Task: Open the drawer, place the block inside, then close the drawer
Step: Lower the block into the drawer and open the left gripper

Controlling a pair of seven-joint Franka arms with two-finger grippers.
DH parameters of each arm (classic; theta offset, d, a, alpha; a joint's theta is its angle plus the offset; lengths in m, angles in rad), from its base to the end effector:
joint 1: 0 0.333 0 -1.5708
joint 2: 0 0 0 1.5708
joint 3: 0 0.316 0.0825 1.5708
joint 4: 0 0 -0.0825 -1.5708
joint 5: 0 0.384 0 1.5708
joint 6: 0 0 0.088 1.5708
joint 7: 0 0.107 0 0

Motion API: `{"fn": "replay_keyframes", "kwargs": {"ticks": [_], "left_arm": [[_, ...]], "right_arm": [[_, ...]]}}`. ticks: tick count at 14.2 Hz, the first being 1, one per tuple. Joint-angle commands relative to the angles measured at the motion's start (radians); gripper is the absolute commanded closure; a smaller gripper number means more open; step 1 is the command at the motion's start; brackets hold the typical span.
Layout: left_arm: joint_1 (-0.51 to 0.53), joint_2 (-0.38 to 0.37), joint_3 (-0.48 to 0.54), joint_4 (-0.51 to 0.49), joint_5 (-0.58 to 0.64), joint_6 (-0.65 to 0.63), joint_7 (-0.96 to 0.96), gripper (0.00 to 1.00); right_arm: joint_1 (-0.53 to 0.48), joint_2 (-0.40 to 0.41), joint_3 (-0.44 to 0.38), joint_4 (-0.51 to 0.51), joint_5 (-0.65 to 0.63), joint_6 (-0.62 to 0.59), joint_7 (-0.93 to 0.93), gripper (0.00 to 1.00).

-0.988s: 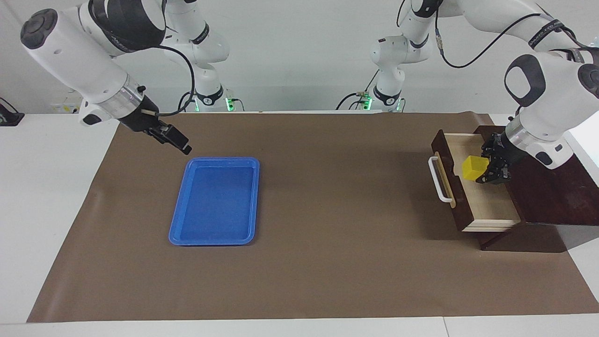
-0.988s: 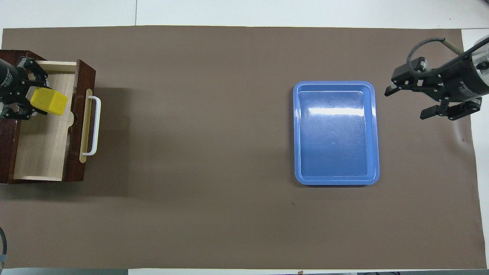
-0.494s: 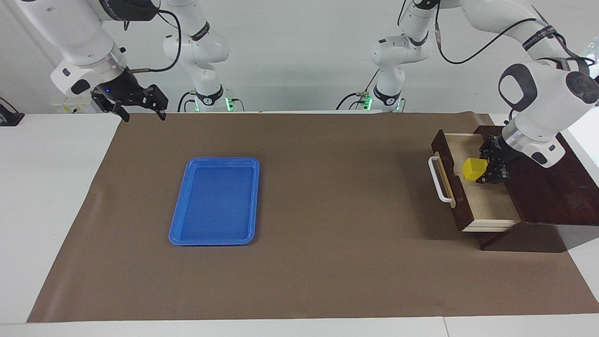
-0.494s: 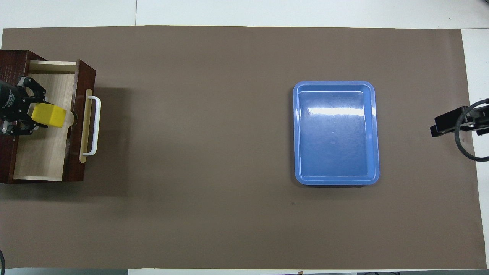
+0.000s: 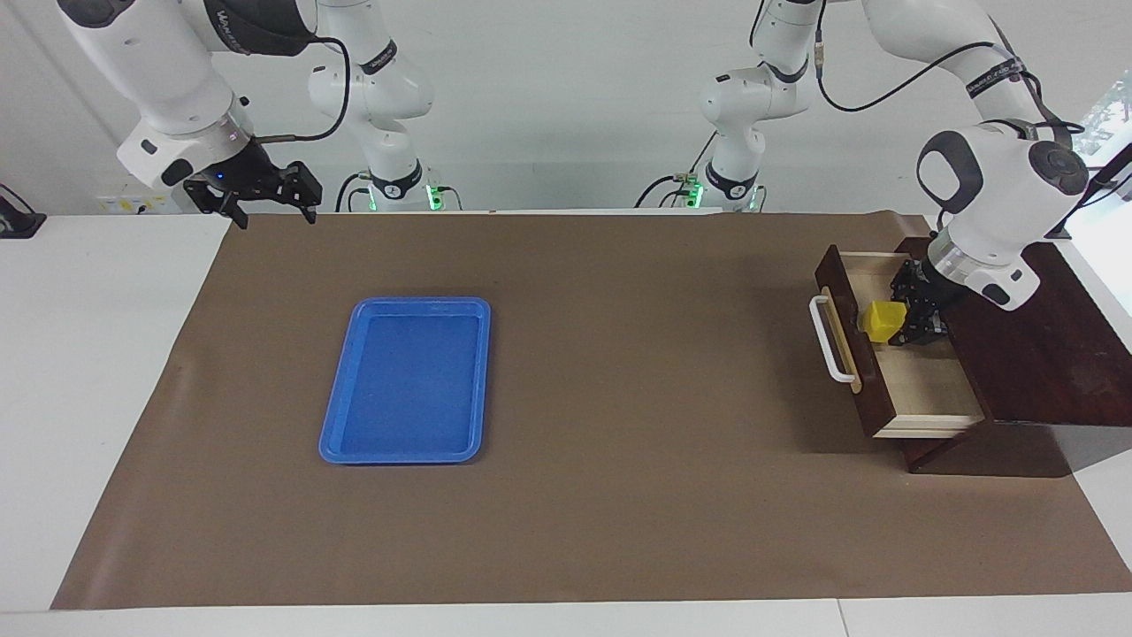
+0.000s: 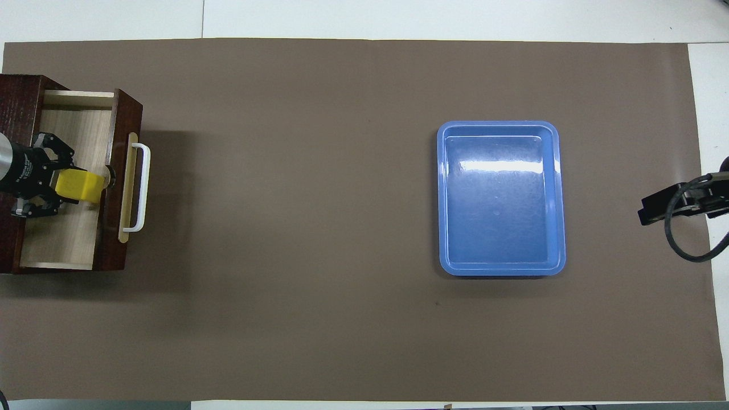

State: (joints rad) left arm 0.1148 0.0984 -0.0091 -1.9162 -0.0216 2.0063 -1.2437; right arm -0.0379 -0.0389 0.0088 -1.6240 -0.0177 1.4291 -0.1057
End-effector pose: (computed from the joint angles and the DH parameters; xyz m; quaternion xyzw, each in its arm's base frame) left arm 0.5794 0.0603 0.4413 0.7780 0.6282 -0.0090 0.0064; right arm 0.5253 -0.0173 0.6096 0.9962 0.0376 -0.0783 0.0037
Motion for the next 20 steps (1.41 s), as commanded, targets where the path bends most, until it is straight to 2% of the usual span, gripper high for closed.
{"fn": "replay_keyframes", "kwargs": {"ticks": [1, 4, 9, 10, 11, 12, 13, 14, 16, 20], "left_arm": [[-0.004, -0.028, -0.005, -0.057, 0.003, 0.071, -0.063, 1.00], [-0.004, -0.022, -0.005, -0.058, 0.003, 0.078, -0.083, 1.00], [-0.001, -0.031, -0.005, -0.095, 0.003, 0.100, -0.082, 1.00], [-0.001, -0.035, -0.005, -0.107, 0.003, 0.115, -0.080, 0.95], [0.000, -0.037, -0.005, -0.118, 0.003, 0.126, -0.080, 0.77], [0.002, -0.037, -0.005, -0.118, 0.003, 0.130, -0.079, 0.50], [0.000, -0.036, -0.005, -0.115, 0.003, 0.129, -0.082, 0.04], [-0.003, -0.031, -0.005, -0.103, 0.005, 0.123, -0.080, 0.00], [-0.004, -0.019, -0.005, -0.031, 0.005, 0.063, -0.082, 0.00], [-0.018, -0.014, -0.015, 0.175, 0.003, -0.090, -0.075, 0.00]], "right_arm": [[-0.017, -0.023, 0.006, -0.013, -0.010, 0.074, 0.020, 0.00], [-0.019, 0.007, 0.008, 0.062, 0.001, 0.057, 0.040, 0.00], [-0.017, 0.001, 0.010, 0.055, 0.001, 0.031, 0.043, 0.00], [-0.017, 0.001, 0.010, 0.053, 0.001, 0.028, 0.052, 0.00], [-0.017, 0.001, 0.011, 0.053, 0.001, 0.027, 0.067, 0.00], [-0.017, 0.001, 0.013, 0.053, 0.002, 0.024, 0.076, 0.00], [-0.017, 0.001, 0.014, 0.053, 0.002, 0.024, 0.086, 0.00], [-0.017, 0.001, 0.014, 0.053, 0.001, 0.024, 0.086, 0.00], [-0.010, -0.003, 0.014, 0.053, 0.001, 0.024, 0.084, 0.00], [-0.004, -0.006, 0.014, 0.050, -0.001, 0.024, 0.080, 0.00]]}}
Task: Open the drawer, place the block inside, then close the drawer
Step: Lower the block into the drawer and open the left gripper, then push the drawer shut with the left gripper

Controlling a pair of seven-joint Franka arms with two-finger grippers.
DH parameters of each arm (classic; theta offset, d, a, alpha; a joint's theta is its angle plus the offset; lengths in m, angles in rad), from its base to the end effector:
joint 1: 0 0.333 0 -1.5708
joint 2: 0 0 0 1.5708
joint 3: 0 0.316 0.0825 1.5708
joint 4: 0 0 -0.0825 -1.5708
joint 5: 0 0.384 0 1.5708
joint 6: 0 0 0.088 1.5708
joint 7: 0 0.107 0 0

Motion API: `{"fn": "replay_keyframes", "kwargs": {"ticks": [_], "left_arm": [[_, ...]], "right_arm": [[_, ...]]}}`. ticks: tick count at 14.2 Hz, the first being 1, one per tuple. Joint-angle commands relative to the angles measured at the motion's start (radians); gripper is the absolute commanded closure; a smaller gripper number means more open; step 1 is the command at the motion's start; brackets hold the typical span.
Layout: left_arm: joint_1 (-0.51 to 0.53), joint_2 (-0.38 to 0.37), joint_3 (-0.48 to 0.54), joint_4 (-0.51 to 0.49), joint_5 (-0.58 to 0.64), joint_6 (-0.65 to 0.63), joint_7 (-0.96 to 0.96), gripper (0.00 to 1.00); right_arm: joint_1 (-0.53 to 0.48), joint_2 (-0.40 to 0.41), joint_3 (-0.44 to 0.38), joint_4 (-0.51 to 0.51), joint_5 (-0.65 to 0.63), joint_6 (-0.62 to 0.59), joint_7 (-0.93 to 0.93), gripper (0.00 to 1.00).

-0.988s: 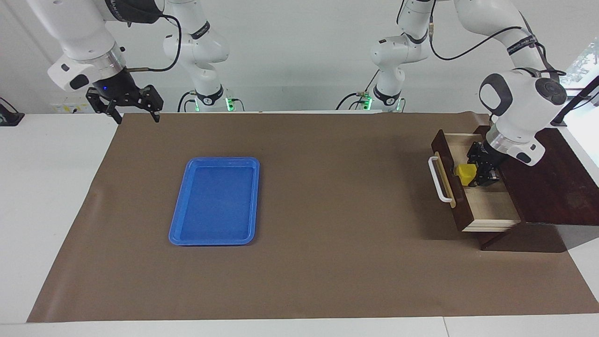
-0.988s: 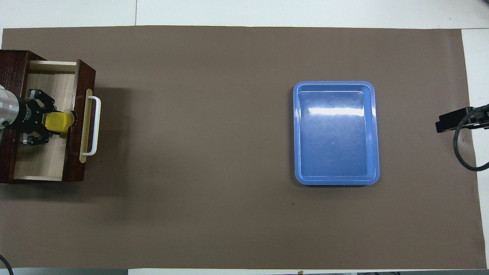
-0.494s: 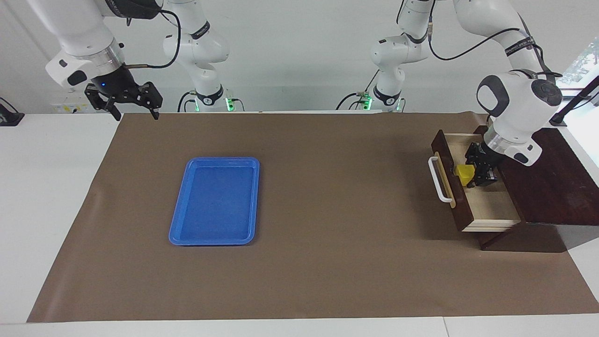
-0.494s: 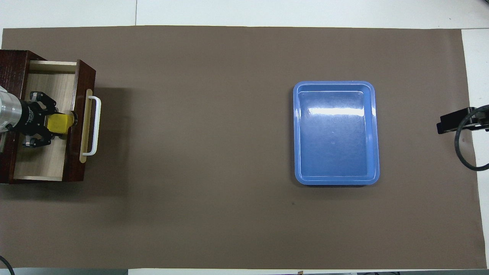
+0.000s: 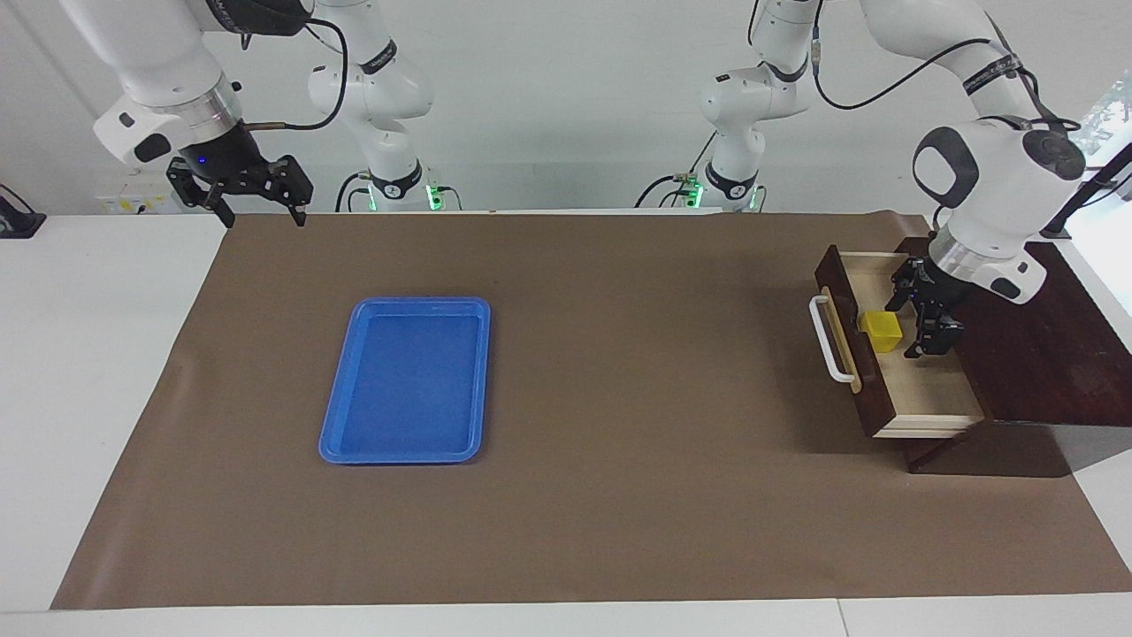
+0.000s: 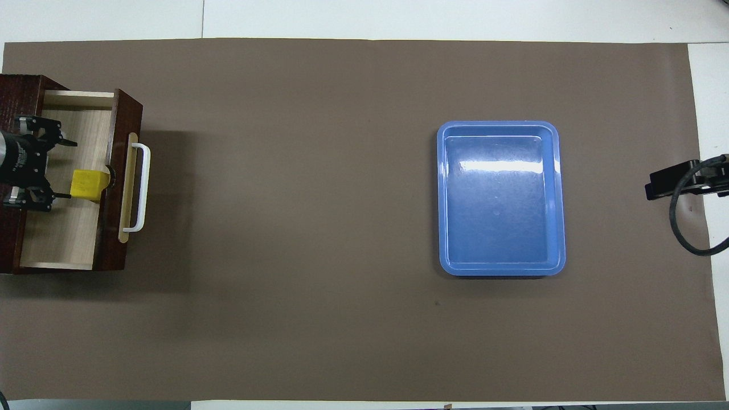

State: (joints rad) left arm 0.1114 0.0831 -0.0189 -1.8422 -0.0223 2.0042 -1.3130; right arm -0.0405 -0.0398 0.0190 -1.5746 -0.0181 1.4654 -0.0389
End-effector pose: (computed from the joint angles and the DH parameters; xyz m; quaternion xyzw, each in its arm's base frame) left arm 0.5909 0.0538 0.4854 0.7596 0.6491 0.0260 0.0317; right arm 0.5309 -0.0133 0.6355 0.9993 0.0080 -0.0350 0.0083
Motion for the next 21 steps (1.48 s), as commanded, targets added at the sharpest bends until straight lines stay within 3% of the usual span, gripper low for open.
{"fn": "replay_keyframes", "kwargs": {"ticks": [1, 7, 14, 21], "left_arm": [[-0.048, 0.003, -0.004, 0.132, 0.001, -0.120, -0.006, 0.00], [-0.209, 0.007, -0.001, 0.054, 0.036, -0.130, -0.074, 0.00], [-0.361, 0.009, -0.001, -0.040, 0.370, -0.125, -0.251, 0.00], [-0.352, -0.003, 0.000, -0.112, 0.550, -0.118, -0.293, 0.00]], "right_arm": [[-0.001, -0.006, 0.005, 0.001, 0.000, -0.013, 0.011, 0.00], [-0.001, -0.005, 0.006, 0.001, 0.000, -0.011, 0.010, 0.00], [-0.001, -0.006, 0.009, 0.001, 0.000, -0.008, 0.011, 0.00], [-0.001, -0.008, 0.007, -0.002, 0.000, -0.011, 0.014, 0.00]]}}
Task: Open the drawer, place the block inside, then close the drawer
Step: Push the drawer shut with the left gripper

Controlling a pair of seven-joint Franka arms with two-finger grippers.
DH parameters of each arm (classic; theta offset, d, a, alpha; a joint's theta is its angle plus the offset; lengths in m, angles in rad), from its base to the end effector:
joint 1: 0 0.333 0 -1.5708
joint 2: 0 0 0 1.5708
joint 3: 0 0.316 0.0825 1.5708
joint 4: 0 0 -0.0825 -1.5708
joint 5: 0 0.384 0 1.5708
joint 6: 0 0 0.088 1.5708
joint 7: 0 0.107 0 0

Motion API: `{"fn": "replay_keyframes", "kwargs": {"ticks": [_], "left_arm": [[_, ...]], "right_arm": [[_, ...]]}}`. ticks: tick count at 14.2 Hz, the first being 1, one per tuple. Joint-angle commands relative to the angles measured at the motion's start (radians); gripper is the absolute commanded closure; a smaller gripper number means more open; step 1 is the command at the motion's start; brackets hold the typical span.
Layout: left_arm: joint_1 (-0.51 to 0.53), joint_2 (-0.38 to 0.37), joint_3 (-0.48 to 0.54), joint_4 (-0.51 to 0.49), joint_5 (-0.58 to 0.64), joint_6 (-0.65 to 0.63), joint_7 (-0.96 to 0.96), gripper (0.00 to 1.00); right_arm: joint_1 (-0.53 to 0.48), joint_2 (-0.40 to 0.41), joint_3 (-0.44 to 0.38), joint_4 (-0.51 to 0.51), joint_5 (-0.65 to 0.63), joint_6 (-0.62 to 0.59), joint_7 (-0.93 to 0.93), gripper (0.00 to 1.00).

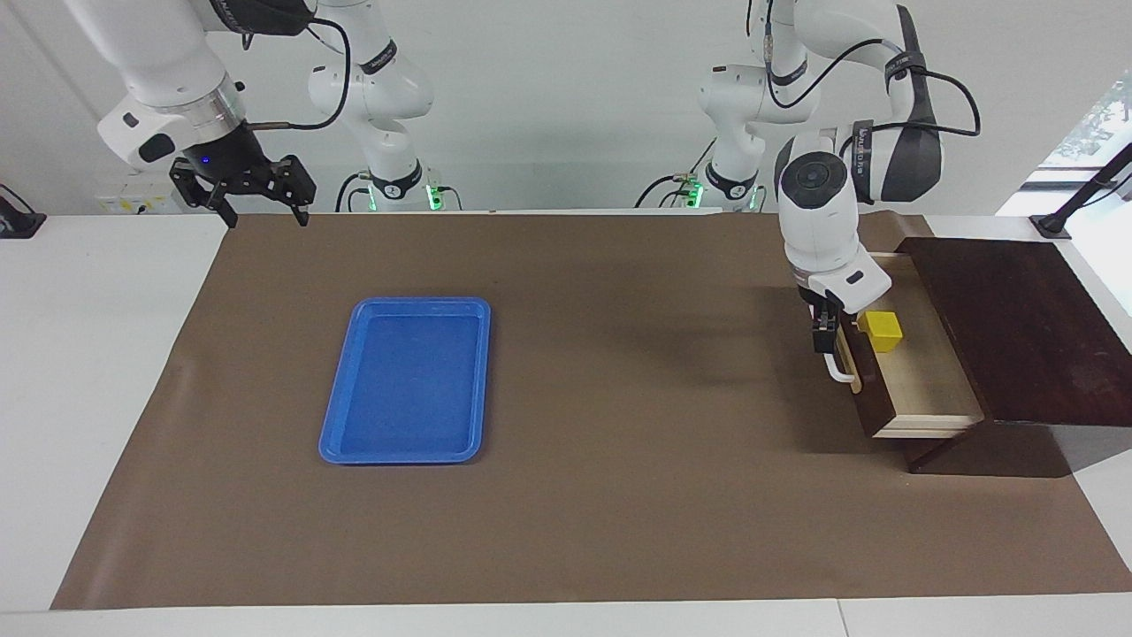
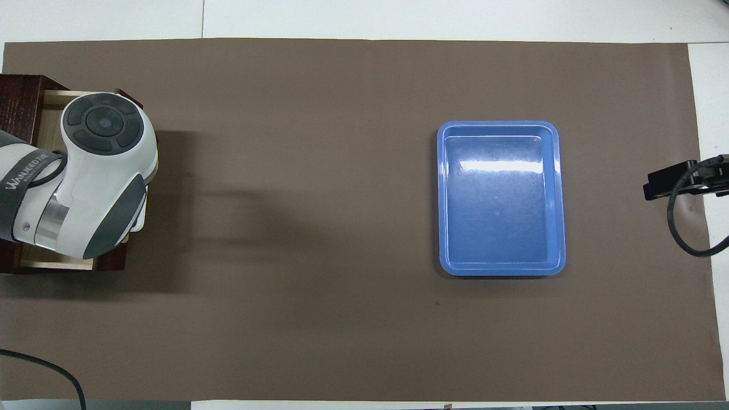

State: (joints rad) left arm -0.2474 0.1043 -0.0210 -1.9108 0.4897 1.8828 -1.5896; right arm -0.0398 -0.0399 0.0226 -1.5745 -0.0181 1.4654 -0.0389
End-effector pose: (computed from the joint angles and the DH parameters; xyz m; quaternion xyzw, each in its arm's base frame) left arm 0.5629 -0.1180 0.4383 -0.8195 -0.5235 -0.1413 0.1855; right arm 0.5309 -0.0110 0.6356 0.9993 0.0102 -0.0348 0.0085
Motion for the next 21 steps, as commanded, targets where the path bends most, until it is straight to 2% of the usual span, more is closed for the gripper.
{"fn": "replay_keyframes", "kwargs": {"ticks": [1, 8, 14, 21], "left_arm": [[0.022, -0.024, 0.003, -0.047, 0.041, 0.018, -0.017, 0.00], [0.155, -0.017, 0.001, -0.045, 0.081, 0.090, -0.004, 0.00], [0.250, -0.012, 0.003, -0.039, 0.087, 0.131, 0.083, 0.00], [0.258, 0.003, -0.004, 0.004, 0.063, 0.110, 0.102, 0.00]], "right_arm": [[-0.003, -0.008, 0.004, -0.002, 0.000, -0.011, 0.014, 0.00], [-0.005, -0.008, 0.004, -0.002, 0.000, -0.013, 0.016, 0.00], [-0.005, -0.008, 0.004, -0.002, 0.000, -0.013, 0.016, 0.00], [-0.005, -0.008, 0.004, -0.002, 0.000, -0.013, 0.016, 0.00]]}}
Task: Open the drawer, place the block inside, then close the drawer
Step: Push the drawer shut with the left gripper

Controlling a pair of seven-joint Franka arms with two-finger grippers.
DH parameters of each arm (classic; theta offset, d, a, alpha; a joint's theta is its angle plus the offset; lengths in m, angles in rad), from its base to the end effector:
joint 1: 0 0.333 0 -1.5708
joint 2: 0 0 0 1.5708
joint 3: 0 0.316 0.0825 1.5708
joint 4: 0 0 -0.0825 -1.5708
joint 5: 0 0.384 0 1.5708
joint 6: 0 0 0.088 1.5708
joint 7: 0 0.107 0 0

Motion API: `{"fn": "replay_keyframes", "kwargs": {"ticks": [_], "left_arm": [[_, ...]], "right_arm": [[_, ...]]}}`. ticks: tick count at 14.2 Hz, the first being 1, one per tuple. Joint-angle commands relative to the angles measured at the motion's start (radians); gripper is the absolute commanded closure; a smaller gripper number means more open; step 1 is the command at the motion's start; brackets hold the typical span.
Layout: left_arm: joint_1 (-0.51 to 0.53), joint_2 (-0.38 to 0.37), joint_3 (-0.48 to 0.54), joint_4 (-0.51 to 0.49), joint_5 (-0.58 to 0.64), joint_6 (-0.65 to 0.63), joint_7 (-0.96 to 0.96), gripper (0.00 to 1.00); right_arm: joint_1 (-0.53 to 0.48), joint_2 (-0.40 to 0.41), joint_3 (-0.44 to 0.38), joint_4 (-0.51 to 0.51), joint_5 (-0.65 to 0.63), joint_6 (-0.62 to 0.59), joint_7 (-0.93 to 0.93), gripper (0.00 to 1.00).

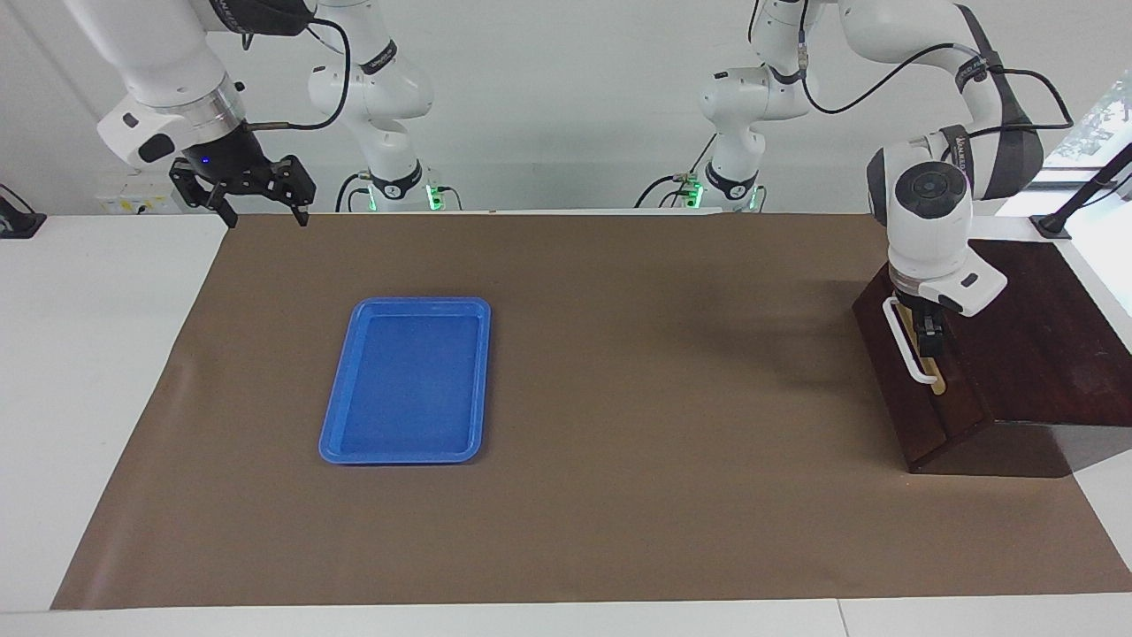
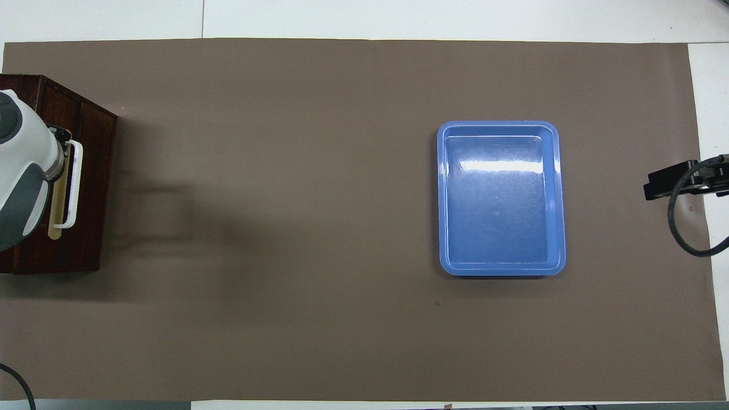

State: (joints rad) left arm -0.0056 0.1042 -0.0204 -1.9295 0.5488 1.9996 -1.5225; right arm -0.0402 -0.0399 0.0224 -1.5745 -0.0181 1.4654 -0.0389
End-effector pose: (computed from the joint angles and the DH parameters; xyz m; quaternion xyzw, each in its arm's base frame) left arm 0.5843 0.0168 0.4390 -0.7850 -0.5694 -0.1586 0.1855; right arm 0.5309 -0.0113 0.6356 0.9993 0.0099 -0.0349 0.0085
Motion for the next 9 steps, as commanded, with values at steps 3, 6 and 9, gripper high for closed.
{"fn": "replay_keyframes", "kwargs": {"ticks": [3, 6, 9], "left_arm": [[-0.034, 0.003, -0.006, 0.090, -0.183, -0.028, 0.063, 0.00], [-0.089, -0.010, -0.006, 0.144, -0.318, -0.059, 0.296, 0.00], [-0.085, -0.038, -0.006, 0.164, -0.417, -0.079, 0.649, 0.00]], "right_arm": [[-0.004, -0.008, 0.004, -0.002, 0.000, -0.013, 0.016, 0.00], [-0.004, -0.008, 0.004, -0.002, 0.000, -0.013, 0.016, 0.00], [-0.004, -0.008, 0.004, -0.002, 0.000, -0.013, 0.016, 0.00]]}}
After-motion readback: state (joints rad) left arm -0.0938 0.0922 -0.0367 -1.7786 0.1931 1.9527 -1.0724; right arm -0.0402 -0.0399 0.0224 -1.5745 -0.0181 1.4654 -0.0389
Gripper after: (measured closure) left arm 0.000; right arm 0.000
